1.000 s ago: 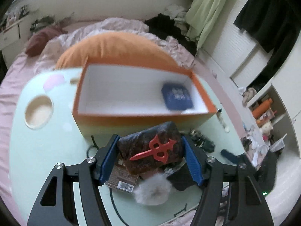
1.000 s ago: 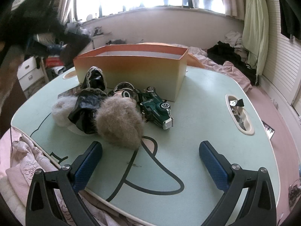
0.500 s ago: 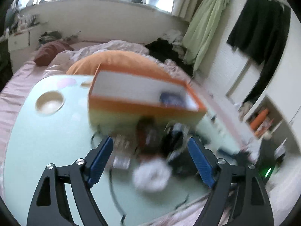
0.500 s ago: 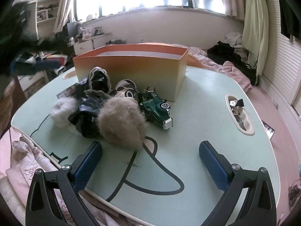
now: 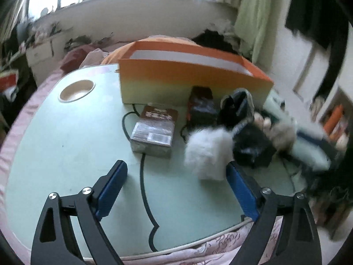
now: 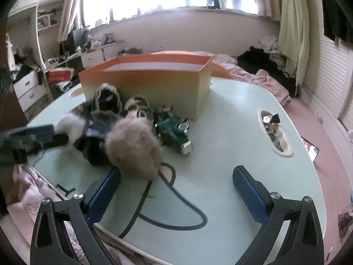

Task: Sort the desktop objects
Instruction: 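Lift the red-cross tile out and set it on the table, left gripper, then reach into the orange box and grasp the blue box with the right gripper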

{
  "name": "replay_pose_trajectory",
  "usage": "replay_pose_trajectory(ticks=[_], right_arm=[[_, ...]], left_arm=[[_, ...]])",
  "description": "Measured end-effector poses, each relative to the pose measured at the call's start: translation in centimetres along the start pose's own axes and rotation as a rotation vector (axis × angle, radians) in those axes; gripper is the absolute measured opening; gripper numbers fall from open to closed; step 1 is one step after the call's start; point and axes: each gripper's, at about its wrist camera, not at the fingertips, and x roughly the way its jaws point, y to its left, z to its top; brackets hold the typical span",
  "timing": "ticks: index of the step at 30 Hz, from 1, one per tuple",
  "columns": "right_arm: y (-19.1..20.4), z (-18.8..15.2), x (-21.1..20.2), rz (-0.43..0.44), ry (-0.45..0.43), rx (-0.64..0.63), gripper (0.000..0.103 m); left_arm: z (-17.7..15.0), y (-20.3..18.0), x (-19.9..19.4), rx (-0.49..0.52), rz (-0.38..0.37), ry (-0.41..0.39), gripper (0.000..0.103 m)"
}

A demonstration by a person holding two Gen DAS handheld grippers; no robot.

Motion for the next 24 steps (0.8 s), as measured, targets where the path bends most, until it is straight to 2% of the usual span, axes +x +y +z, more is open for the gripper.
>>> replay_pose_trajectory(ticks=[3, 5, 7, 9, 10, 11, 12, 13, 16, 19, 21, 22, 24], right_arm=[[-1.0, 3.8, -1.5, 0.026, -0.057, 0.043, 0.087], [-1.7, 7.7, -1.8, 0.066, -0.053, 0.1, 0.085], [-1.8, 11.8, -0.6, 0.1, 0.028, 0.14, 0.076], [-0.8, 15.7, 2.4, 0.156, 0.187, 0.132, 0.06], [-0.2, 16.9, 4.0, 0.165, 0.256, 0.111, 0.056], [0.7, 18.1, 6.1, 0.151, 0.344, 0.069, 0.05], [1.5, 18.7, 7.6, 0.115, 0.404, 0.026, 0.05], [2.4, 19.4, 9.5, 0.036, 0.465, -0.046, 0.049], [3.6, 20.1, 13.3, -0.148, 0.549, -0.173, 0.049], [3.9, 19.5, 16.0, -0.202, 0.645, -0.207, 0.049], [4.1, 18.4, 17.7, -0.274, 0.693, -0.257, 0.048], [4.1, 18.4, 17.9, -0.286, 0.672, -0.253, 0.05], [3.5, 18.4, 18.2, -0.25, 0.69, -0.19, 0.05]], left_arm=[[-0.2, -1.3, 0.5, 0.085, 0.048, 0.026, 0.091], [-0.4, -1.9, 0.8, 0.116, 0.04, 0.027, 0.103], [-0.4, -2.2, 1.1, 0.116, 0.043, 0.016, 0.103], [-0.5, -2.2, 1.2, 0.122, 0.036, 0.013, 0.103], [-0.5, -2.2, 1.2, 0.126, 0.032, 0.01, 0.103], [-0.6, -2.2, 1.1, 0.127, 0.029, 0.008, 0.103], [-0.6, -2.2, 1.1, 0.127, 0.028, 0.006, 0.103], [-0.7, -2.2, 1.0, 0.127, 0.027, 0.004, 0.103], [-0.9, -2.3, 0.9, 0.13, 0.026, -0.001, 0.103], [-0.8, -2.1, 0.9, 0.13, 0.023, -0.002, 0.103], [-0.8, -2.0, 0.8, 0.131, 0.022, -0.003, 0.103], [-0.8, -2.1, 0.8, 0.134, 0.023, -0.005, 0.103], [-0.8, -2.1, 0.8, 0.132, 0.024, -0.005, 0.103]])
